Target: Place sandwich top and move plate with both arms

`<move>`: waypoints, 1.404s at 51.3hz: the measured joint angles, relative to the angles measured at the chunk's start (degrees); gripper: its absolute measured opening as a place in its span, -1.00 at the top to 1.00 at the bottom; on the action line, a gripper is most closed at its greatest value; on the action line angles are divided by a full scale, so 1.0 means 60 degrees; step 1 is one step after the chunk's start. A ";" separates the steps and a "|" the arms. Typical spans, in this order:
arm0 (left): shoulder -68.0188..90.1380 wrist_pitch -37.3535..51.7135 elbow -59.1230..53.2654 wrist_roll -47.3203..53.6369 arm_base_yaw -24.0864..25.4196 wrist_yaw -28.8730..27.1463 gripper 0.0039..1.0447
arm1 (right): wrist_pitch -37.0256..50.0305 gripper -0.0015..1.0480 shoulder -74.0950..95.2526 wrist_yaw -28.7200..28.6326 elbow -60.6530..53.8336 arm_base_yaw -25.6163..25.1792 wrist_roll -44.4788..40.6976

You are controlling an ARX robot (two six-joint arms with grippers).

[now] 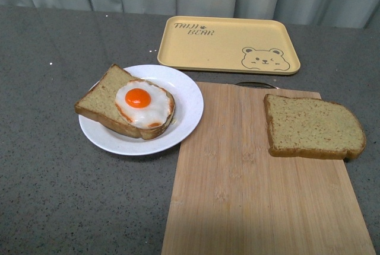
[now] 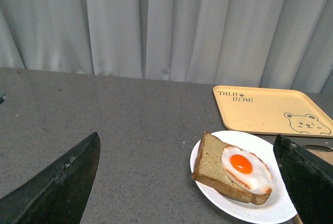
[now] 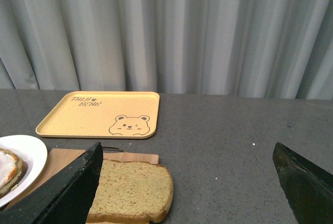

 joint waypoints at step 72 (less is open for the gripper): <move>0.0000 0.0000 0.0000 0.0000 -0.0004 0.0004 -0.88 | 0.0914 -0.82 0.0514 0.2331 -0.0007 0.0648 -0.0903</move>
